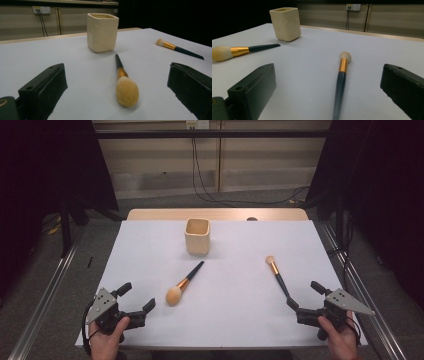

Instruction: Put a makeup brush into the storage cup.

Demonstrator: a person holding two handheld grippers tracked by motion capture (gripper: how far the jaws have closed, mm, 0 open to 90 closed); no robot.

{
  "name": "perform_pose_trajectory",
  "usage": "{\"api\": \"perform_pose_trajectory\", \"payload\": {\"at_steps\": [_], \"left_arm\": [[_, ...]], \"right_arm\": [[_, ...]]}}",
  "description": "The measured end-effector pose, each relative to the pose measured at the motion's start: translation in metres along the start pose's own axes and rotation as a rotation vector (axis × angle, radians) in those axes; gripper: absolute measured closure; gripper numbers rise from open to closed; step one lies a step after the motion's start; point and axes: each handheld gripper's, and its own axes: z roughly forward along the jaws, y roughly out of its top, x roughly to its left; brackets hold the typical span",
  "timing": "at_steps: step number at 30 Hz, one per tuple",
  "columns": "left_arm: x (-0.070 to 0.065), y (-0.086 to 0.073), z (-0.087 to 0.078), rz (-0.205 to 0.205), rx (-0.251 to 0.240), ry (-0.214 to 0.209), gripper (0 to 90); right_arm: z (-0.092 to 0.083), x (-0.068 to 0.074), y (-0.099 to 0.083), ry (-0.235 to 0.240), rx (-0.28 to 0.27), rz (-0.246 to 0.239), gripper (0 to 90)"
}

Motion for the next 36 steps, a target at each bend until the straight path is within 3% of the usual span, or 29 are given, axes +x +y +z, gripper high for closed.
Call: {"api": "perform_pose_trajectory", "payload": {"at_steps": [11, 16, 20, 36], "left_arm": [[-0.007, 0.012, 0.004, 0.051, -0.002, -0.033, 2.2], [-0.008, 0.018, 0.006, 0.056, 0.002, -0.025, 2.2], [-0.007, 0.024, 0.012, 0.082, -0.007, -0.032, 2.5], [-0.01, 0.048, 0.037, 0.088, -0.015, -0.062, 2.8]], "right_arm": [[0.001, 0.005, 0.002, 0.002, -0.007, -0.015, 0.2], [0.001, 0.005, 0.001, 0.001, -0.007, -0.014, 0.3], [0.0, 0.005, 0.001, 0.003, -0.005, -0.018, 0.2], [0.0, 0.006, 0.001, 0.012, -0.006, -0.024, 0.2]]}}
